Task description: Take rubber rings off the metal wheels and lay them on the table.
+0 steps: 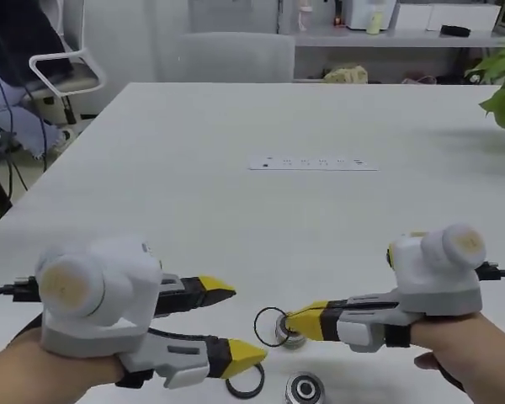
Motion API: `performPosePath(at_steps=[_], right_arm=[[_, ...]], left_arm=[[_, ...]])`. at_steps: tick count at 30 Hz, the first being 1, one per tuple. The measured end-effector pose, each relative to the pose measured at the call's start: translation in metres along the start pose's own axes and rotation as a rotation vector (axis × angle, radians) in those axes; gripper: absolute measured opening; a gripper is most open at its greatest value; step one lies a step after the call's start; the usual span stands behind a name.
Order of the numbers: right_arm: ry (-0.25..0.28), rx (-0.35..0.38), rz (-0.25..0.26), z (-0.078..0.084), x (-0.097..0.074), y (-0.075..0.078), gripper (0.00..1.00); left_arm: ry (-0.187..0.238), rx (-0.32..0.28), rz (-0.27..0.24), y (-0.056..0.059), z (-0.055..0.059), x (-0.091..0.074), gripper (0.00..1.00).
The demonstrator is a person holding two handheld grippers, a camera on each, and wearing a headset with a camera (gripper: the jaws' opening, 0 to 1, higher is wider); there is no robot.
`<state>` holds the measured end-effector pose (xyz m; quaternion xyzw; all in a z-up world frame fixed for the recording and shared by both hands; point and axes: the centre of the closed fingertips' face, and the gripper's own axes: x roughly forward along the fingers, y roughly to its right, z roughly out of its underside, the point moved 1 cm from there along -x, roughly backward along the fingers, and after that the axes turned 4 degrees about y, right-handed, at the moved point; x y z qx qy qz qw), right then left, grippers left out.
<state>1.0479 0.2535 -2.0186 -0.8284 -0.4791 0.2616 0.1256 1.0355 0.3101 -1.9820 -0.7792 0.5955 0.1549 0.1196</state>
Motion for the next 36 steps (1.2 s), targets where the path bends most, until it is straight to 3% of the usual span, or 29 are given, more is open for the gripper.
performPosePath(at_steps=[11, 22, 36], right_arm=[[-0.052, 0.002, -0.055, 0.012, 0.011, -0.018, 0.0], [-0.109, 0.01, -0.093, 0.027, 0.024, -0.029, 0.0], [-0.161, 0.022, -0.088, 0.041, 0.032, -0.023, 0.0]], left_arm=[[0.015, -0.045, -0.038, 0.002, 0.007, -0.019, 0.59], [0.02, -0.054, -0.048, 0.007, 0.016, -0.03, 0.62], [0.011, -0.078, -0.063, 0.007, 0.026, -0.04, 0.63]])
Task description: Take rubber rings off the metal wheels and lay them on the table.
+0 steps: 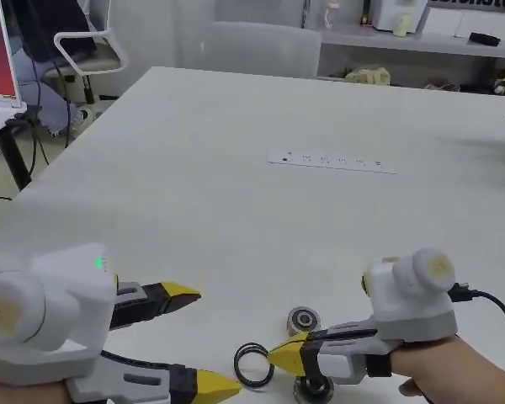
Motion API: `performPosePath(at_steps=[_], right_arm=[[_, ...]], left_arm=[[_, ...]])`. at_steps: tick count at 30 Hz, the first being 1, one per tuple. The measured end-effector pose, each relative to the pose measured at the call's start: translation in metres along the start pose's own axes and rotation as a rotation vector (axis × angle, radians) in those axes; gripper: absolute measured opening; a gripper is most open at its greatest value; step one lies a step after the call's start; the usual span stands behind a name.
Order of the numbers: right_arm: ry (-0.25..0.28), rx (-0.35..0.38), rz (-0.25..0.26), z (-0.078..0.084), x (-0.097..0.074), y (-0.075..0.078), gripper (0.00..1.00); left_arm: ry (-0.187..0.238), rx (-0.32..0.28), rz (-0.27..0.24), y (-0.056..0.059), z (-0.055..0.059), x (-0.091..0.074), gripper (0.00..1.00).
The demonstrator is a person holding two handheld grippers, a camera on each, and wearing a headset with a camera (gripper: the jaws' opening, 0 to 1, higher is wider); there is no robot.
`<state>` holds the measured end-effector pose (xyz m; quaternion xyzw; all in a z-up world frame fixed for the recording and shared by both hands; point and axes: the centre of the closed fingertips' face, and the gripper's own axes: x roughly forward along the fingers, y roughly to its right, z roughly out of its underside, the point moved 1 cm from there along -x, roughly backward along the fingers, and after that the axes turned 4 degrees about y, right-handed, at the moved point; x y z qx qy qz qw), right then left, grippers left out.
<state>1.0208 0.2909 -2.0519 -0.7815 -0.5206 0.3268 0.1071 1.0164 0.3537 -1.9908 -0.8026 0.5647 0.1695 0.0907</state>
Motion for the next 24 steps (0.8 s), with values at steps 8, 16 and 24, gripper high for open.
performPosePath(at_steps=[8, 16, 24], right_arm=[[-0.008, 0.01, 0.029, 0.002, 0.003, 0.007, 0.0], [-0.02, 0.009, 0.075, 0.005, 0.004, 0.017, 0.0], [-0.032, -0.007, 0.104, 0.006, 0.006, 0.021, 0.01]], left_arm=[[-0.013, -0.006, 0.004, 0.001, 0.003, 0.001, 0.63], [-0.017, -0.011, 0.007, 0.003, 0.004, 0.001, 0.63], [-0.022, -0.014, 0.001, 0.002, 0.005, -0.001, 0.62]])
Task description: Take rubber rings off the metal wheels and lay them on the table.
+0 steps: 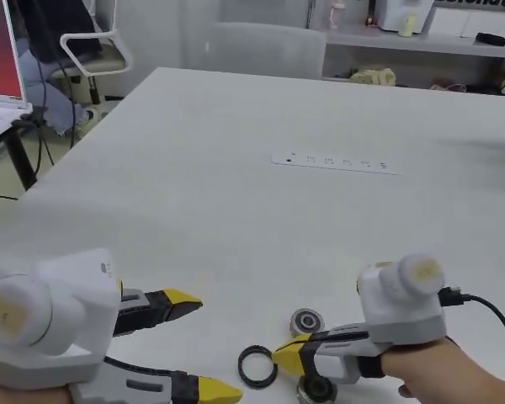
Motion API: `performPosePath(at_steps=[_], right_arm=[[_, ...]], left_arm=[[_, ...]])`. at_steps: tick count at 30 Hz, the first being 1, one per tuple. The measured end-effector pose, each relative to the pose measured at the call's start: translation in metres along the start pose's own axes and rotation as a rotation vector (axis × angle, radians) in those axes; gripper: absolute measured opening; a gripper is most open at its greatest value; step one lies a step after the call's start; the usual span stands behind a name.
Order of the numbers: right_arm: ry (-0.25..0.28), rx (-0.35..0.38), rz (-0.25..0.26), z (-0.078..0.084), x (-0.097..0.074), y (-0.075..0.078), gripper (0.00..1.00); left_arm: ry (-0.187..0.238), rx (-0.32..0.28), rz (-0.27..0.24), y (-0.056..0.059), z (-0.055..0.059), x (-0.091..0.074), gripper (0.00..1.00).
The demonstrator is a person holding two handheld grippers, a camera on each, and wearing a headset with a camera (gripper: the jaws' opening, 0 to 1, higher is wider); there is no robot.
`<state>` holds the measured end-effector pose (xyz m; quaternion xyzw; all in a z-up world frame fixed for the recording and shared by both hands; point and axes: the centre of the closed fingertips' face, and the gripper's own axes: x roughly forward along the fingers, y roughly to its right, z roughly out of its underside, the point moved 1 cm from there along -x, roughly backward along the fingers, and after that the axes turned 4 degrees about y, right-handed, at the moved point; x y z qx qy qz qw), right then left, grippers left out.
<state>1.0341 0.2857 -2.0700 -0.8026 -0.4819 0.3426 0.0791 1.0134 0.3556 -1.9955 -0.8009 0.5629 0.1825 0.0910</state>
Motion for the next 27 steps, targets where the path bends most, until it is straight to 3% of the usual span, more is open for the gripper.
performPosePath(at_steps=[6, 15, 20, 27], right_arm=[[0.015, 0.002, 0.006, -0.004, -0.001, 0.0, 0.07], [0.074, -0.024, 0.007, -0.025, -0.017, -0.006, 0.13], [0.108, -0.051, 0.019, -0.034, -0.034, -0.01, 0.16], [0.111, -0.121, 0.042, -0.037, -0.06, -0.014, 0.23]], left_arm=[[-0.003, -0.001, -0.005, -0.001, 0.0, -0.002, 0.62], [0.0, 0.009, 0.005, 0.002, -0.008, 0.002, 0.62], [0.01, 0.011, 0.007, 0.004, -0.015, 0.001, 0.62], [0.026, 0.015, -0.001, 0.006, -0.024, -0.005, 0.62]])
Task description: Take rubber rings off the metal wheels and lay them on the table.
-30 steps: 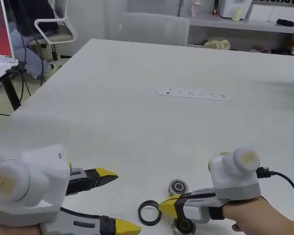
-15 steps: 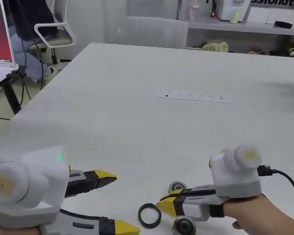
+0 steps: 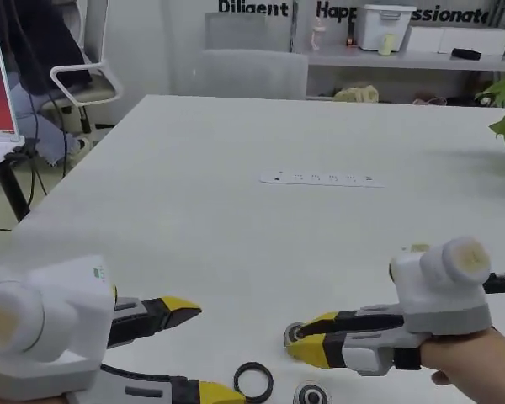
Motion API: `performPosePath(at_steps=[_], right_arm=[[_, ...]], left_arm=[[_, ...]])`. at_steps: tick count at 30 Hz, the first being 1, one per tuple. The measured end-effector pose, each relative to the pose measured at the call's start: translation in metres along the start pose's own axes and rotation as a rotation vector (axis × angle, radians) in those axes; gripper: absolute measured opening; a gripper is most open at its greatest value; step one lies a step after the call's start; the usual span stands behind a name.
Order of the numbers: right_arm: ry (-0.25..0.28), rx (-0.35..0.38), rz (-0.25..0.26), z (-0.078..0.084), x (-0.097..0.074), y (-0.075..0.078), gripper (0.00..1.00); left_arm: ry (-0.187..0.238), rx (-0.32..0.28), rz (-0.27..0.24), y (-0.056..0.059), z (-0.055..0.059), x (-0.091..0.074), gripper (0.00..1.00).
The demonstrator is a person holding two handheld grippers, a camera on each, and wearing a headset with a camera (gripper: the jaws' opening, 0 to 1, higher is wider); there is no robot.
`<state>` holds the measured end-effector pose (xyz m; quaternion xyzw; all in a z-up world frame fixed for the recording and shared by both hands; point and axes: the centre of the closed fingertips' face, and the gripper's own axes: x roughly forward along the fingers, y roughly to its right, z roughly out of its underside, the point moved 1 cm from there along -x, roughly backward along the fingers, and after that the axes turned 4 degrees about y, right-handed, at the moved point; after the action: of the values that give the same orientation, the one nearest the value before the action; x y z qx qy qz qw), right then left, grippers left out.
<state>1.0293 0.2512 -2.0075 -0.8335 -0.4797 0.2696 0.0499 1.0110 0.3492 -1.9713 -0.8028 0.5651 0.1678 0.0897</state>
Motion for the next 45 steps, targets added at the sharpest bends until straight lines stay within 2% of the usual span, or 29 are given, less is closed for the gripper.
performPosePath(at_steps=[6, 11, 12, 20, 26, 33, 40, 45], right_arm=[[0.015, -0.049, 0.018, -0.004, -0.02, -0.004, 0.28], [0.01, -0.072, 0.029, -0.002, -0.029, -0.007, 0.33], [0.008, -0.093, 0.039, -0.001, -0.036, -0.008, 0.34], [-0.006, -0.166, 0.067, 0.0, -0.056, -0.016, 0.39], [-0.012, -0.21, 0.104, 0.004, -0.071, -0.017, 0.47], [-0.027, -0.214, 0.136, 0.015, -0.087, -0.016, 0.5], [-0.009, -0.222, 0.163, 0.014, -0.098, -0.02, 0.58], [-0.011, -0.227, 0.173, 0.017, -0.103, -0.022, 0.6]], left_arm=[[0.013, -0.004, -0.013, -0.001, -0.005, -0.005, 0.62], [0.028, -0.011, -0.02, -0.001, -0.01, -0.006, 0.62], [0.029, -0.011, -0.021, 0.0, -0.012, -0.006, 0.62], [0.036, -0.017, -0.023, 0.003, -0.017, -0.007, 0.63], [0.051, -0.035, -0.031, 0.003, -0.019, -0.009, 0.63], [0.031, -0.026, -0.039, 0.002, -0.013, -0.012, 0.64], [0.022, -0.027, -0.049, 0.004, -0.008, -0.016, 0.64], [0.015, -0.014, -0.047, 0.007, -0.007, -0.018, 0.65]])
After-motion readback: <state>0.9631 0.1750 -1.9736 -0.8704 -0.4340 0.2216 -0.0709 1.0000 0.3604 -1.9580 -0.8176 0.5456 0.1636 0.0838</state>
